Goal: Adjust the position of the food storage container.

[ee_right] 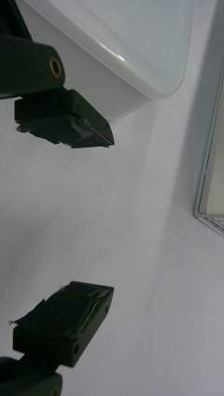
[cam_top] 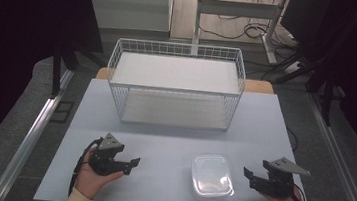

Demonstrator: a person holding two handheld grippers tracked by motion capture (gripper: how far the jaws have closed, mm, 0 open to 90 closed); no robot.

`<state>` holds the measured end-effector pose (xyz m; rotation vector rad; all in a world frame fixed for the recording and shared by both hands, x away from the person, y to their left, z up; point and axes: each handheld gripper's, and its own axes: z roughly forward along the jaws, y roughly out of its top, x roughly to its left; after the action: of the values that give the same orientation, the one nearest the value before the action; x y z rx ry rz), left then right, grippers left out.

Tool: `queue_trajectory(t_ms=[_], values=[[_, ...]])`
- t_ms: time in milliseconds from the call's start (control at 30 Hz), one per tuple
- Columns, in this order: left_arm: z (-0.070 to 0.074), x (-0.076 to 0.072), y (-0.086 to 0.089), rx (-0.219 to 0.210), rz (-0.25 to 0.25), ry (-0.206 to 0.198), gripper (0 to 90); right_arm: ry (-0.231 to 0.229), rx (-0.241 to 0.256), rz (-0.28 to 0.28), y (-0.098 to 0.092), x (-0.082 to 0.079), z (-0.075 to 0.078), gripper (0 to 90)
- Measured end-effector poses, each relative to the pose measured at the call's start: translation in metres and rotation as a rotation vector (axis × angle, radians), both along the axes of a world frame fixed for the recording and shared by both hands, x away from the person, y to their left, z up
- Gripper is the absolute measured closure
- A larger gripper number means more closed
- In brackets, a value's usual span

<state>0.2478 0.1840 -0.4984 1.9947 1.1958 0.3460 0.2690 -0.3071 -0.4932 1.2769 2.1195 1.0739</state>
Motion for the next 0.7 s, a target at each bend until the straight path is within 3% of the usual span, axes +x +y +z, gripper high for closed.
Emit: queue_trajectory(t_ms=[500, 700], values=[[0.000, -0.002, 0.007, 0.000, 0.013, -0.002, 23.2, 0.038, -0.010, 0.032, 0.003, 0.001, 0.004, 25.2], [0.002, 0.002, 0.015, -0.031, 0.027, 0.007, 23.4, 0.051, 0.019, 0.014, 0.005, 0.000, 0.007, 28.0]])
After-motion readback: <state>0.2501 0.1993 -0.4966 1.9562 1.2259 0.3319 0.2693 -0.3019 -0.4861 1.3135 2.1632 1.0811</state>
